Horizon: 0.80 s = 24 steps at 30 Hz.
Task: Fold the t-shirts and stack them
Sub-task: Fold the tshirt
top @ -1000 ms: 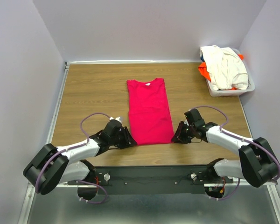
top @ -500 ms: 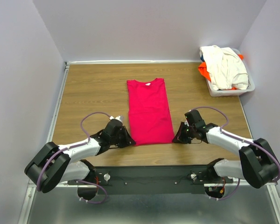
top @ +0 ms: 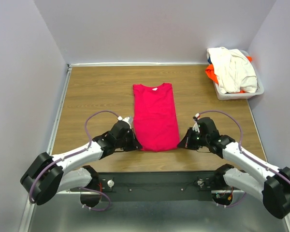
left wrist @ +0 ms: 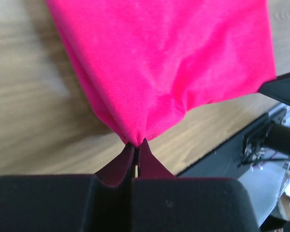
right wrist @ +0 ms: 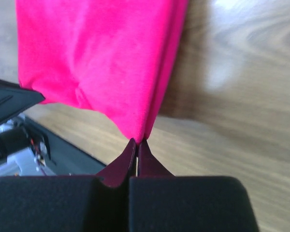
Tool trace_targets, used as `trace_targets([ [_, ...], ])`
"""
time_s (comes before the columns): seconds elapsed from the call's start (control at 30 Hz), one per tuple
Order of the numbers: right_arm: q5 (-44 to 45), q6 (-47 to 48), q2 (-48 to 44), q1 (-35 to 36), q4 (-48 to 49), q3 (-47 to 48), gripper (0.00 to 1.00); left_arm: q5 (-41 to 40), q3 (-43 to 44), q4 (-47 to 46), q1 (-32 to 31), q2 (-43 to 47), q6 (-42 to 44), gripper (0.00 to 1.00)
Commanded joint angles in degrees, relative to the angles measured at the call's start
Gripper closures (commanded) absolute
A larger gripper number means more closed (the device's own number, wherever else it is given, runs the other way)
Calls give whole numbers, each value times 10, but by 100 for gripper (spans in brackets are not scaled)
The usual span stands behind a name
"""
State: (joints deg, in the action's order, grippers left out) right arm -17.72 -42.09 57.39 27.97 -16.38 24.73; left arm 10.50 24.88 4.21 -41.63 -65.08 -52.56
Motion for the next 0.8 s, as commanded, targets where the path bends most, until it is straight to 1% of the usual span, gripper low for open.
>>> trace_targets([
  [0.0, -27, -19, -63, 26, -27, -29, 100, -20, -2, 48, -39, 48, -19, 100],
  [0.07, -24, -29, -93, 34, -39, -39, 99, -24, -8, 53, -60, 65, -38, 100],
  [0.2, -14, -50, -169, 43, -99, -43, 100, -43, -19, 81, -110, 117, -90, 100],
  [0.3, -6, -60, -238, 43, -141, -32, 100, -55, -19, 110, -117, 174, -104, 100],
  [0.37, 4, -62, -249, 43, -153, -18, 100, -78, -9, 123, -116, 190, -102, 100],
  [0.47, 35, -51, -236, 43, -166, 27, 100, -93, 27, 139, -106, 193, -75, 100],
  [0.53, 65, -40, -204, 43, -168, 68, 99, -95, 59, 146, -94, 175, -53, 100],
  [0.63, 107, -20, -134, 43, -168, 119, 99, -81, 96, 144, -51, 146, -6, 100],
  [0.67, 121, -17, -116, 43, -168, 153, 100, -65, 104, 141, -21, 140, 14, 100],
  [0.7, 133, -13, -94, 43, -168, 169, 100, -53, 111, 136, -8, 135, 26, 100],
  [0.77, 158, -2, -31, 42, -168, 218, 100, -38, 138, 126, 21, 114, 46, 100],
])
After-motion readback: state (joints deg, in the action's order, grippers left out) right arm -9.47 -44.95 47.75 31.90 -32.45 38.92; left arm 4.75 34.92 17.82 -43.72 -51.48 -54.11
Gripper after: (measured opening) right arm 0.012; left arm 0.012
